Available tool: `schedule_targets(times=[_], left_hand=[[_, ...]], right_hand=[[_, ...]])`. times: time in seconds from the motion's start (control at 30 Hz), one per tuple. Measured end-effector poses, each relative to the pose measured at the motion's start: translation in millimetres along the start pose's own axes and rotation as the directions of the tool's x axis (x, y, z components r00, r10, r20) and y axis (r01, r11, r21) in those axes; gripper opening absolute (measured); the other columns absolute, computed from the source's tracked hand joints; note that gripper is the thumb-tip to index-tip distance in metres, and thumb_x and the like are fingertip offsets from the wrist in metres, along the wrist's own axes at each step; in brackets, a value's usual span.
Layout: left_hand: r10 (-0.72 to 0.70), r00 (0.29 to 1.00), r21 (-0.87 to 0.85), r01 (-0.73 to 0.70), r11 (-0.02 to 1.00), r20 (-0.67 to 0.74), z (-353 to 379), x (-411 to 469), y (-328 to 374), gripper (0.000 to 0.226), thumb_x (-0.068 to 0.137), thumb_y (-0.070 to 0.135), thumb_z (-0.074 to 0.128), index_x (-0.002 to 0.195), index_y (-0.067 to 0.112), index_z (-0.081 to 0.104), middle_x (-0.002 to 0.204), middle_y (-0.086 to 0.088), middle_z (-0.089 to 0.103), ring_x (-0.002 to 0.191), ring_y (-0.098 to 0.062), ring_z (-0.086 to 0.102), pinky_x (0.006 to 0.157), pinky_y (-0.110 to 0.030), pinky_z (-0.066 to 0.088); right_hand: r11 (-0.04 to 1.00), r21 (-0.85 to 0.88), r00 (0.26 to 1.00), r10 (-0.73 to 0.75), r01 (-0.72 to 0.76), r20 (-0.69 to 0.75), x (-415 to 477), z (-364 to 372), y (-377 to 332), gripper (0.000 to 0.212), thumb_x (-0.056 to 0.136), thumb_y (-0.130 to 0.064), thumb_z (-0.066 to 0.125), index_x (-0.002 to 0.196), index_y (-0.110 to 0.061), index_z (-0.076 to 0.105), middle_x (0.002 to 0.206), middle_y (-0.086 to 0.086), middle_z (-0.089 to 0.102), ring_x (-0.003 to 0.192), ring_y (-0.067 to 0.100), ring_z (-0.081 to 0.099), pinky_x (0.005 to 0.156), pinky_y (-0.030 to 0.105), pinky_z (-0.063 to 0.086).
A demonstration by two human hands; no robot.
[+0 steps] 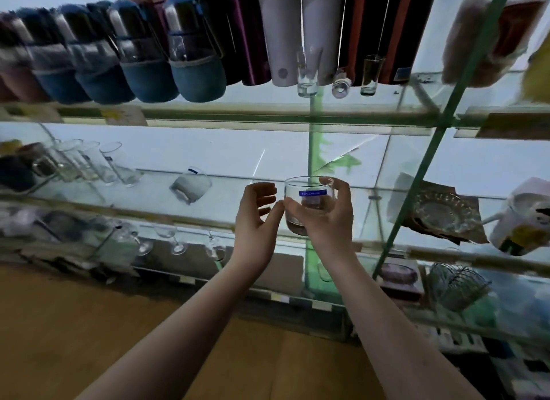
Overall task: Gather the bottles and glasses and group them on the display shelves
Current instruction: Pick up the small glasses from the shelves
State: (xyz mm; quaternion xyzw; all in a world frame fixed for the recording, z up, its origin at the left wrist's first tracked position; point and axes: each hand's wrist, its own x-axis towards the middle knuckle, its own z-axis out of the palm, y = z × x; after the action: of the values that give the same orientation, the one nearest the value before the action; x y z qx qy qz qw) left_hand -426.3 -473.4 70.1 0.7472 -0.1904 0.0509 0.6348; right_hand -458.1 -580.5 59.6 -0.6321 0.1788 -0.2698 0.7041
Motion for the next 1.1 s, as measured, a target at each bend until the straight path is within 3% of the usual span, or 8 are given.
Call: schedule_targets(times=[0.27,0.53,0.7,0.87,1.0,1.1], left_hand=[[-0.021,1.0,0.039,0.022,0.999,-0.02,-13,14,-15,0.022,0.092,0.018,0.057,0.112,0.022,0.048,0.115,0.005,0.057,0.105,-0.003,0.055,0.076,-0.006,0.045],[0.002,1.0,-0.006,-0.003,1.0,-0.024,-66,58,-55,0.025,0.091,0.012,0.058,0.11,0.024,0.048,0.113,0.008,0.057,0.103,-0.001,0.055,0.075,-0.004,0.044],[-0.01,0.999,-0.003,0.01,1.0,0.044,-115,97,-96,0.029,0.086,0.022,0.062,0.111,0.025,0.047,0.111,0.013,0.057,0.106,-0.003,0.055,0.086,-0.019,0.045],[-0.018,0.998,0.194,0.005,0.981,0.062,-166,143,-147,0.037,0.084,0.017,0.067,0.116,0.017,0.049,0.112,0.005,0.053,0.109,-0.013,0.051,0.095,-0.031,0.043],[-0.081,0.995,0.463,0.044,0.885,0.059,-182,171,-179,0.058,0.079,0.035,0.071,0.127,0.014,0.046,0.128,-0.007,0.047,0.121,-0.025,0.04,0.097,-0.034,0.035],[-0.182,0.982,0.556,0.123,0.822,0.051,-188,200,-205,0.078,0.075,0.042,0.073,0.138,0.014,0.035,0.142,-0.012,0.035,0.131,-0.031,0.031,0.105,-0.042,0.032]], right_hand=[[0.995,0.079,0.998,0.053,-0.055,0.025,11,24,15,0.071,0.056,-0.026,0.087,0.113,-0.025,0.045,0.104,0.019,0.063,0.085,0.027,0.068,0.065,0.045,0.06],[0.993,0.086,0.996,0.087,-0.086,-0.009,28,95,40,0.063,0.059,-0.021,0.087,0.106,-0.03,0.046,0.102,0.017,0.063,0.088,0.031,0.069,0.064,0.046,0.06],[0.988,0.104,0.988,0.123,-0.113,-0.089,38,159,59,0.062,0.066,-0.015,0.084,0.112,-0.026,0.044,0.104,0.016,0.063,0.092,0.031,0.067,0.065,0.042,0.06],[0.986,0.091,0.969,0.154,-0.138,-0.194,47,219,80,0.064,0.067,-0.016,0.083,0.116,-0.024,0.042,0.103,0.017,0.061,0.092,0.03,0.066,0.064,0.039,0.06],[0.985,0.068,0.949,0.173,-0.161,-0.263,50,243,92,0.067,0.067,-0.02,0.084,0.119,-0.024,0.042,0.103,0.012,0.063,0.095,0.028,0.066,0.069,0.042,0.06],[0.983,0.074,0.929,0.184,-0.169,-0.321,55,261,100,0.065,0.067,-0.019,0.083,0.118,-0.023,0.043,0.099,0.01,0.063,0.092,0.028,0.066,0.061,0.031,0.058]])
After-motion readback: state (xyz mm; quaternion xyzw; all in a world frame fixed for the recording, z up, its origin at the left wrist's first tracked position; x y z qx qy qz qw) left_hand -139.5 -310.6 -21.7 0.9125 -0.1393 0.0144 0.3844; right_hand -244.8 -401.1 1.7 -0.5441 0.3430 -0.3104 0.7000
